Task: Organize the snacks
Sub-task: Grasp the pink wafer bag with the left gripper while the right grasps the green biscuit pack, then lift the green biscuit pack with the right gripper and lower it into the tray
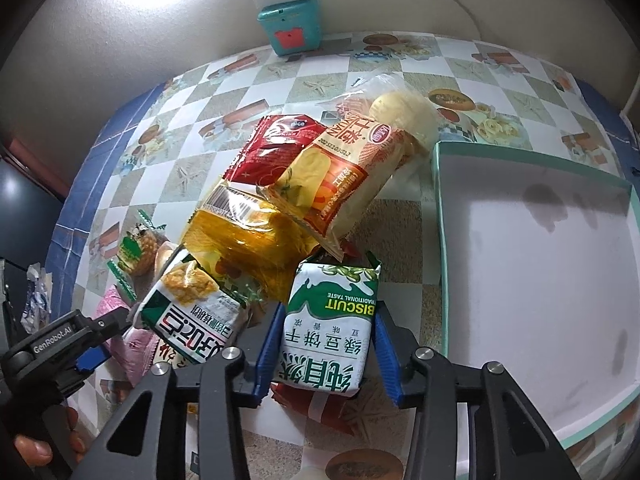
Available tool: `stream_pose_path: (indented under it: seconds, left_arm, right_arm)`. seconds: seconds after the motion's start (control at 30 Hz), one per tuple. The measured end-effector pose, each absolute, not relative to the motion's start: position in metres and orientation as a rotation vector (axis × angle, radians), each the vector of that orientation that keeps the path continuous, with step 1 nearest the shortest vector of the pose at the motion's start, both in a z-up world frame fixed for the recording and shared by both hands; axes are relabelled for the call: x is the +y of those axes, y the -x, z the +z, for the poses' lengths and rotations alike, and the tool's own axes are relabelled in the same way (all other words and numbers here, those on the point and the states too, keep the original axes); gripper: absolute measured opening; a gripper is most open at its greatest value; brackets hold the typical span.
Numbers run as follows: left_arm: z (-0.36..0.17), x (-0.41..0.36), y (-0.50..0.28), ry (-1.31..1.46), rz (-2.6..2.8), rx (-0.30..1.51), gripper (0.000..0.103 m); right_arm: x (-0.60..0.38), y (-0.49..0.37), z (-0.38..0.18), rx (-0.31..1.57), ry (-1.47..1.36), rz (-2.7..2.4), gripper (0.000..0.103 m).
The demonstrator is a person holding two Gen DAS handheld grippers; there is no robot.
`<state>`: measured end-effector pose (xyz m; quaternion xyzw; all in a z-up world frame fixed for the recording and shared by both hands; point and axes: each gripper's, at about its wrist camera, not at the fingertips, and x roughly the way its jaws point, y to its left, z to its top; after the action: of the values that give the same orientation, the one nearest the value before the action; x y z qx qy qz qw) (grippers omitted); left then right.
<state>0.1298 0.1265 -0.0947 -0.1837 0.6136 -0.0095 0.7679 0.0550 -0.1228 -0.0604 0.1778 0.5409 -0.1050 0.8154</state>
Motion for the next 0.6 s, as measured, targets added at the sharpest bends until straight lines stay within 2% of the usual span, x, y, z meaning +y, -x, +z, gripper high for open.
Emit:
stream_pose_path:
  seconds: [0.27, 0.6]
  left_arm:
    - [-0.088, 0.138, -0.121, 0.429, -0.025, 1.321, 0.048]
    - [-0.076, 0.144, -0.104, 0.429, -0.001, 1.301, 0.048]
  right_arm:
    - [-0.127, -0.05, -0.056, 1.148, -0.411, -0.208, 0.044]
    - [-0.13, -0.037, -0.048, 1.132, -0.455, -0.182, 0.043]
